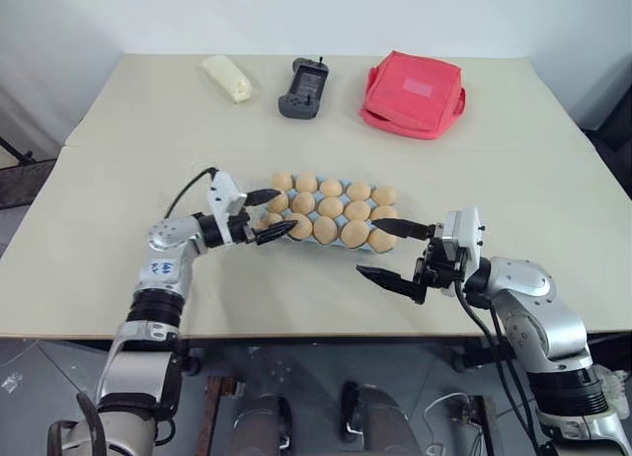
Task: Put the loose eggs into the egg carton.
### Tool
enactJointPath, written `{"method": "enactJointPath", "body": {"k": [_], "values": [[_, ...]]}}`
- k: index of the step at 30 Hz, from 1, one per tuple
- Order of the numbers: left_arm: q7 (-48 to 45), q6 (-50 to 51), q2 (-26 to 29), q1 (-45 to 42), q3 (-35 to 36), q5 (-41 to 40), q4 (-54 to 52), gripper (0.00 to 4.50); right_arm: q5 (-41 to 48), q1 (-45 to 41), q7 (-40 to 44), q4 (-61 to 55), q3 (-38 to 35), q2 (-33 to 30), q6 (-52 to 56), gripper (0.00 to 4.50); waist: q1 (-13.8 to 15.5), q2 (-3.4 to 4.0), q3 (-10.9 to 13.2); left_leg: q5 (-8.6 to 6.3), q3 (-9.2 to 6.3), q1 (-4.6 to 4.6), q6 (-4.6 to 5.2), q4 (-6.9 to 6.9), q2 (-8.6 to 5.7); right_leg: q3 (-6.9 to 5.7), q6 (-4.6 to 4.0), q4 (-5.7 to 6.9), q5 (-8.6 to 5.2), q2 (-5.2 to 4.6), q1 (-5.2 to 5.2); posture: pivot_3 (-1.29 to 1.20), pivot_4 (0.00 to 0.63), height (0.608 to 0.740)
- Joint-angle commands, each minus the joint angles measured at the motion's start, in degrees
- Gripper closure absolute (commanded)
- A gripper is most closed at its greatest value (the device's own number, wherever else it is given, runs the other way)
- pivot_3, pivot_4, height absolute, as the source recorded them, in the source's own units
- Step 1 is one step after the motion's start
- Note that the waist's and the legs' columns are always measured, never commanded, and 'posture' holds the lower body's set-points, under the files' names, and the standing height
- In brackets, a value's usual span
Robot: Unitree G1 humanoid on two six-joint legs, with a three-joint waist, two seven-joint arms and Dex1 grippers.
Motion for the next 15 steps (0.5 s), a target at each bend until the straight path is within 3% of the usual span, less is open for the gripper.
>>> {"method": "enactJointPath", "body": {"k": [1, 8, 15], "values": [[-1.87, 2.66, 4.85, 2.71, 2.57, -2.39, -7.53, 0.71, 1.02, 0.27, 0.23, -1.91, -2.17, -1.31, -0.11, 0.0, 0.07, 0.0, 0.0, 0.0, 0.0, 0.0, 0.0, -0.02, 0.01, -0.01, 0.0, 0.05, 0.0, 0.0, 0.01, 0.0, 0.15, 0.74], [-4.56, 6.99, 15.07, 14.69, 6.48, -4.11, -16.41, 0.71, 0.72, -0.51, 1.77, 2.13, -4.54, -4.36, -0.26, 0.0, 0.11, 0.01, 0.0, -0.07, 0.01, -0.01, -0.01, -0.03, 0.02, 0.19, -0.01, -0.17, -0.01, -0.02, 0.01, 0.0, 0.15, 0.74], [0.35, 6.66, 15.87, 23.85, 9.95, -3.33, -20.65, 0.71, -1.79, -0.27, 1.17, 9.89, -7.45, -5.65, -3.08, 0.0, 0.39, 0.01, 0.0, -0.28, -0.02, -0.02, -0.3, -0.08, 0.05, 0.51, -0.09, -0.16, -0.05, -0.08, -0.05, 0.0, 0.15, 0.74]]}}
